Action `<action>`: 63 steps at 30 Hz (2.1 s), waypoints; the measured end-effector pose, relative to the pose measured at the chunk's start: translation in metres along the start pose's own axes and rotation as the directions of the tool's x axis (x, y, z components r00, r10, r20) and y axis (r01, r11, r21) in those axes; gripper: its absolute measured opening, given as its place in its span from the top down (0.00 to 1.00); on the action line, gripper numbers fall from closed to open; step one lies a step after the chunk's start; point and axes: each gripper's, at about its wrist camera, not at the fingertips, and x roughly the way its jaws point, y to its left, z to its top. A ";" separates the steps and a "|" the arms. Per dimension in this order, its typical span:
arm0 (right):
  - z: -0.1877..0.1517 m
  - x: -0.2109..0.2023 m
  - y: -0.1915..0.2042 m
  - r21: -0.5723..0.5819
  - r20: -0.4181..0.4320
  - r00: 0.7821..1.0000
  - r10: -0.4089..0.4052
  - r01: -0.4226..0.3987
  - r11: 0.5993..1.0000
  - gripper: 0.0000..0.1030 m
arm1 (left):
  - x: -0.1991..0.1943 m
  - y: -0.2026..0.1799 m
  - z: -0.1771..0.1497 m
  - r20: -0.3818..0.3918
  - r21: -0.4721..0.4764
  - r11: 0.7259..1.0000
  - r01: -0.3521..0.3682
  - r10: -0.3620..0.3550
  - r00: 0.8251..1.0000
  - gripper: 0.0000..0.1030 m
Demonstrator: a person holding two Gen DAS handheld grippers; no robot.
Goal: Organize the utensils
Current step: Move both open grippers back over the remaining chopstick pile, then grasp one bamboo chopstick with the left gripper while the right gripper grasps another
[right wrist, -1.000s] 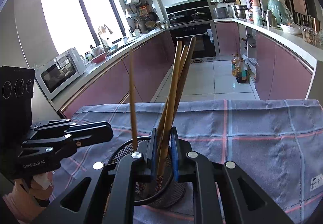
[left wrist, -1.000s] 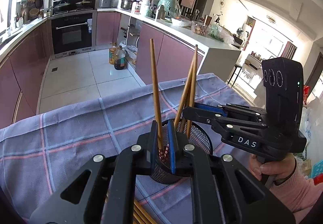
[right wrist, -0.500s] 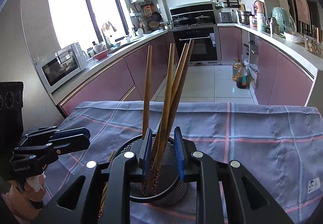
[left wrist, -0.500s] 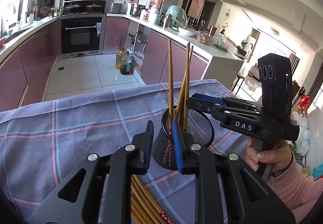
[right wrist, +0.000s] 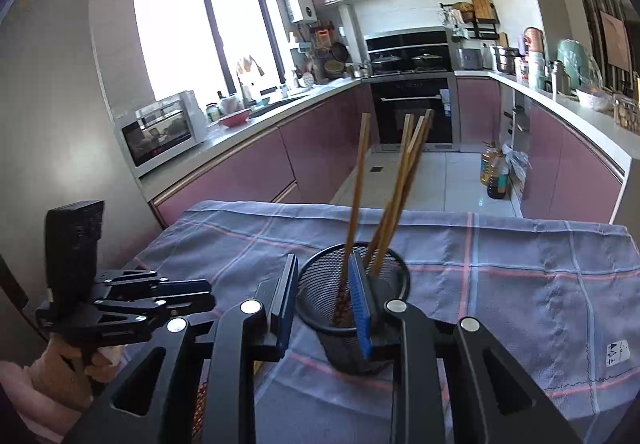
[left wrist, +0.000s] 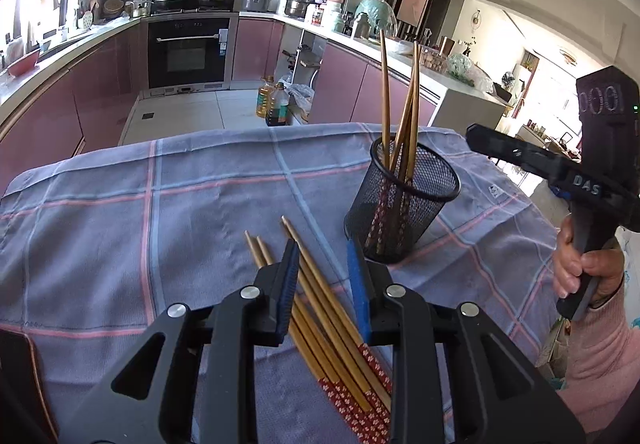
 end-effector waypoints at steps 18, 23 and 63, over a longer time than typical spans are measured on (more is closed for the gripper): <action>-0.086 0.084 0.052 0.028 -0.323 0.942 0.096 -0.092 0.995 0.73 | 0.024 0.014 -0.068 -0.146 -0.051 0.998 -0.025 0.017 0.989 0.70; -0.091 0.087 0.053 0.015 -0.335 0.940 0.066 -0.065 0.998 0.73 | 0.029 0.011 -0.073 -0.160 -0.040 0.999 -0.033 0.026 0.987 0.70; -0.079 0.120 0.060 -0.062 -0.356 0.933 -0.048 0.027 0.998 0.77 | 0.054 0.016 -0.060 -0.186 -0.003 0.994 -0.108 0.105 0.977 0.82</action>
